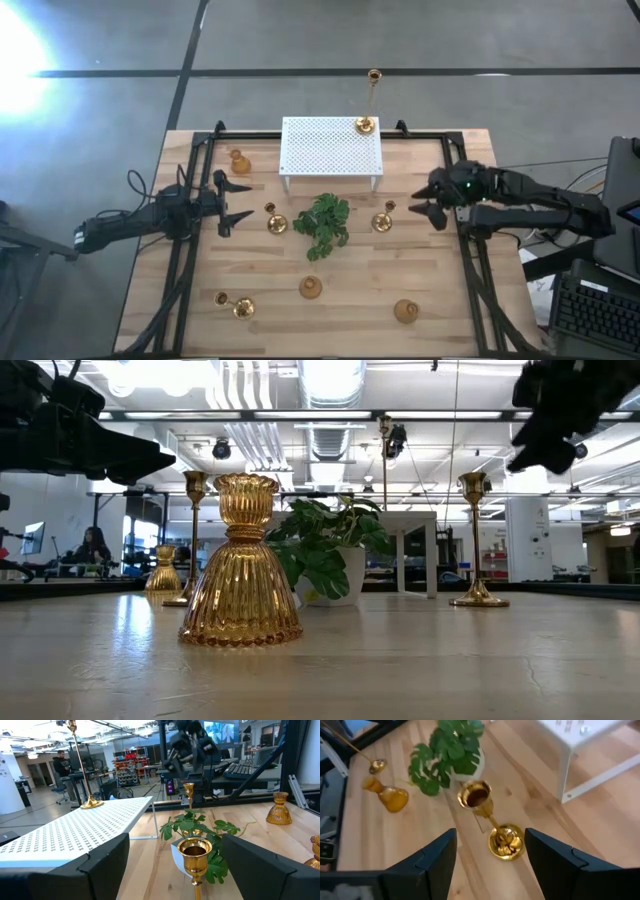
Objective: Pick & Place candle stick holders
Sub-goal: Put the small gold candle holder on the shelf
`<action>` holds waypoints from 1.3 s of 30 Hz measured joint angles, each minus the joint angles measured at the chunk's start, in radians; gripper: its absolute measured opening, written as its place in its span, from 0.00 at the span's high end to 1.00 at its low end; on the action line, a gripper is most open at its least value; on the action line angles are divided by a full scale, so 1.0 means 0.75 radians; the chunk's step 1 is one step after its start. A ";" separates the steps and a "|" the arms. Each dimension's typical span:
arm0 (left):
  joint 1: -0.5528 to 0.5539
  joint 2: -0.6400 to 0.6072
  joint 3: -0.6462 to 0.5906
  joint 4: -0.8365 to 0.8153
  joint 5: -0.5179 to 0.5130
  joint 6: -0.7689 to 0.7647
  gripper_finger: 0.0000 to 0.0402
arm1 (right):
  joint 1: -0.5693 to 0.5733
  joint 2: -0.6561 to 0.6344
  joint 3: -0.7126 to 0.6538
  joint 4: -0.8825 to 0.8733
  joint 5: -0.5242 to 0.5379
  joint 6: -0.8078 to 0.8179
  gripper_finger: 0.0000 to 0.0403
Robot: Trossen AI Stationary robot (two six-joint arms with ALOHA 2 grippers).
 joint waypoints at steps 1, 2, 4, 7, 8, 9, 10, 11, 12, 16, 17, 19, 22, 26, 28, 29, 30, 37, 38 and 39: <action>0.000 0.000 0.000 0.000 0.000 0.000 0.21 | 0.023 -0.014 -0.034 0.025 0.024 0.013 0.44; 0.000 0.000 0.000 0.000 0.000 0.000 0.21 | 0.047 -0.027 -0.069 0.056 0.045 0.026 0.44; 0.000 0.000 0.000 0.000 0.000 0.000 0.21 | 0.092 -0.046 -0.138 0.128 0.095 0.047 0.44; 0.000 0.000 0.000 0.000 0.000 0.000 0.21 | 0.155 -0.059 -0.229 0.234 0.155 0.053 0.44; 0.000 0.000 0.000 0.000 0.000 0.000 0.21 | 0.173 -0.059 -0.253 0.281 0.157 0.056 0.44; 0.000 0.000 0.000 0.000 0.000 0.000 0.21 | 0.191 -0.057 -0.278 0.326 0.168 0.071 0.44; 0.000 0.000 0.000 0.000 0.000 0.000 0.21 | 0.209 -0.052 -0.301 0.364 0.193 0.095 0.44; 0.000 0.000 0.000 0.000 0.000 0.000 0.21 | 0.226 -0.044 -0.321 0.390 0.219 0.116 0.44; 0.000 0.000 0.000 0.000 0.000 0.000 0.21 | 0.245 -0.038 -0.339 0.404 0.255 0.130 0.44; 0.000 0.000 0.000 0.000 0.000 0.000 0.21 | 0.318 -0.011 -0.393 0.424 0.411 0.166 0.44; 0.000 0.000 0.000 0.000 0.000 0.000 0.21 | 0.334 -0.006 -0.405 0.432 0.433 0.177 0.44; 0.000 0.000 0.000 0.000 0.000 0.000 0.21 | 0.358 0.007 -0.435 0.479 0.449 0.201 0.44; 0.000 0.000 0.000 0.000 0.000 0.000 0.21 | 0.388 0.027 -0.486 0.602 0.479 0.222 0.44; 0.000 0.000 0.000 0.000 0.000 0.000 0.21 | 0.412 0.074 -0.547 0.756 0.567 0.221 0.44; 0.000 0.000 0.000 0.000 0.000 0.000 0.21 | 0.413 0.106 -0.558 0.796 0.588 0.221 0.44; 0.000 0.000 0.000 -0.001 0.000 0.000 0.21 | 0.413 0.124 -0.561 0.806 0.601 0.221 0.44; 0.000 0.000 0.000 0.000 0.000 0.000 0.21 | 0.412 0.146 -0.561 0.825 0.609 0.220 0.44; 0.000 0.001 0.000 -0.001 0.000 0.000 0.21 | 0.412 0.326 -0.531 0.927 0.620 0.207 0.44; 0.000 0.001 0.000 -0.001 0.000 0.000 0.21 | 0.412 0.356 -0.522 0.940 0.621 0.202 0.44; 0.000 0.002 0.000 -0.001 0.000 0.000 0.21 | 0.412 0.382 -0.515 0.949 0.621 0.199 0.44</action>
